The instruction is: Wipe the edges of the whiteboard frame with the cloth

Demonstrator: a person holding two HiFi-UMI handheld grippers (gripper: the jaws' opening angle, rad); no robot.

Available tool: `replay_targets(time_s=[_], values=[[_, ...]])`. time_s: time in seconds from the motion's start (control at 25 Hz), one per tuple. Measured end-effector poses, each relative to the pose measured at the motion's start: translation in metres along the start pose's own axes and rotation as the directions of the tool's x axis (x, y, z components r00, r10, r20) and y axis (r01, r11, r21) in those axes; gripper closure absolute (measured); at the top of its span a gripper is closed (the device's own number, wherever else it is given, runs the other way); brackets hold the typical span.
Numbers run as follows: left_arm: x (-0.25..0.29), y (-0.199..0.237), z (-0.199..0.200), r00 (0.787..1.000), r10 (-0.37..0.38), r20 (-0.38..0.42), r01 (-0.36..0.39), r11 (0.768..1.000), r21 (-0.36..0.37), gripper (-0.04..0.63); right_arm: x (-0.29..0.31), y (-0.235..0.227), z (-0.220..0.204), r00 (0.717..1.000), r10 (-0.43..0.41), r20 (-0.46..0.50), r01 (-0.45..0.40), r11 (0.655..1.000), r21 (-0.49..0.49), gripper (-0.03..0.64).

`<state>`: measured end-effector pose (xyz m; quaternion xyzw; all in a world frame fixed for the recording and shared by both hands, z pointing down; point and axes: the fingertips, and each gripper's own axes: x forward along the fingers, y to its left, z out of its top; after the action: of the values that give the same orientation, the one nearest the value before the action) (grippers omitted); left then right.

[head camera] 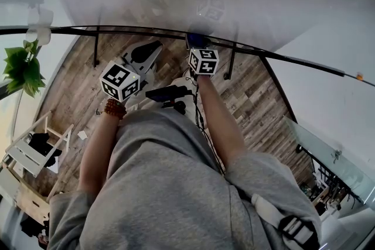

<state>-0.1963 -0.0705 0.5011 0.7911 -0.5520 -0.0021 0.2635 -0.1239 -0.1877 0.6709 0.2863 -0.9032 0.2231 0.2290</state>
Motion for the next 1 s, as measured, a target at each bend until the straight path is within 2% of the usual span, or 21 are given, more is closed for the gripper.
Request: replay_targets(time_s=[1.0], values=[[-0.03, 0.011, -0.01, 0.998, 0.056, 0.015, -0.056, 0.998, -0.016, 0.554, 0.015, 0.033, 0.0, 0.998, 0.055, -0.004, -0.055, 0.998, -0.024, 0.503]])
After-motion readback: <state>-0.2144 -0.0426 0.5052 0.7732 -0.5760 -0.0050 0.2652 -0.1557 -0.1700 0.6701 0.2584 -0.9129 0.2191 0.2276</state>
